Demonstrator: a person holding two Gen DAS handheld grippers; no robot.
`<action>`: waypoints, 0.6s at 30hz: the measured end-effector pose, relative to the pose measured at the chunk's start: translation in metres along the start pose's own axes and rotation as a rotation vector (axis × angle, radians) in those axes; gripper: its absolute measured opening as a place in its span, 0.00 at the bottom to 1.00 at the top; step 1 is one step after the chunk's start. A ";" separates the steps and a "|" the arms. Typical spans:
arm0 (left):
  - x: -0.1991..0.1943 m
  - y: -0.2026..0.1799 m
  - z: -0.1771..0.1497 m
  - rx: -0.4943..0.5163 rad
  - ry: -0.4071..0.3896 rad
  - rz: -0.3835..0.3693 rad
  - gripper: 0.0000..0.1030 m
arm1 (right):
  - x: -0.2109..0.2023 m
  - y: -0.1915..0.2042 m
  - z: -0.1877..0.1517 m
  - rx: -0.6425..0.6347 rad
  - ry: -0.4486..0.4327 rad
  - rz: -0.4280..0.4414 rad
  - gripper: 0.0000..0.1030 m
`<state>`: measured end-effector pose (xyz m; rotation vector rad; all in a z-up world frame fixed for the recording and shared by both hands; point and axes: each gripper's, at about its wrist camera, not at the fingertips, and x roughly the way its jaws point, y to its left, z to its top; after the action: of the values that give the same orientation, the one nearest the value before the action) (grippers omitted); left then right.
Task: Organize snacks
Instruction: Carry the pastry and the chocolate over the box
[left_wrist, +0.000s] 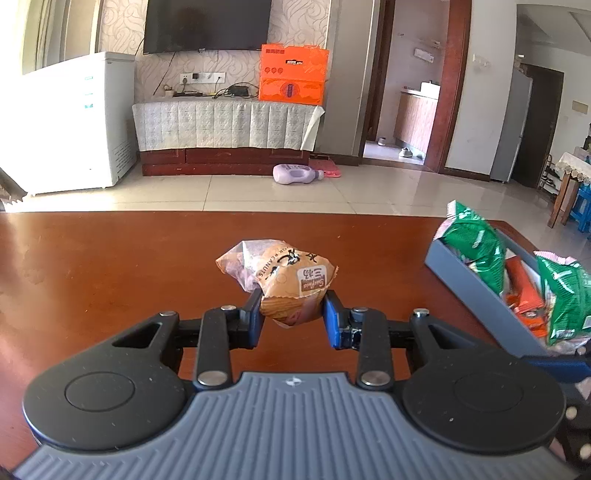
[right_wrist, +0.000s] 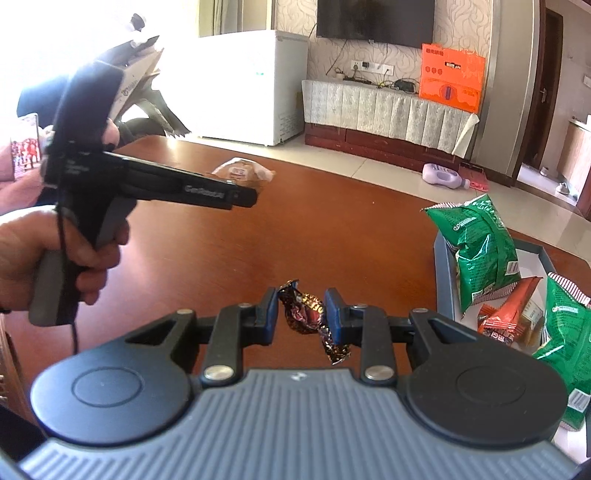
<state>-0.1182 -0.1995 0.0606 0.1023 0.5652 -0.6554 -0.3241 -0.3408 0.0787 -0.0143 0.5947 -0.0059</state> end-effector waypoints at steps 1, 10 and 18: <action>-0.002 -0.003 0.002 0.002 -0.004 -0.003 0.37 | -0.003 0.001 -0.001 -0.001 -0.005 0.002 0.30; -0.012 -0.038 0.009 0.029 -0.023 -0.032 0.37 | -0.029 0.003 -0.009 0.001 -0.033 0.007 0.30; -0.007 -0.072 0.015 0.057 -0.026 -0.068 0.37 | -0.049 -0.008 -0.016 0.015 -0.057 -0.008 0.30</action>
<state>-0.1590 -0.2568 0.0827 0.1284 0.5271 -0.7385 -0.3738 -0.3486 0.0935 -0.0021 0.5378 -0.0179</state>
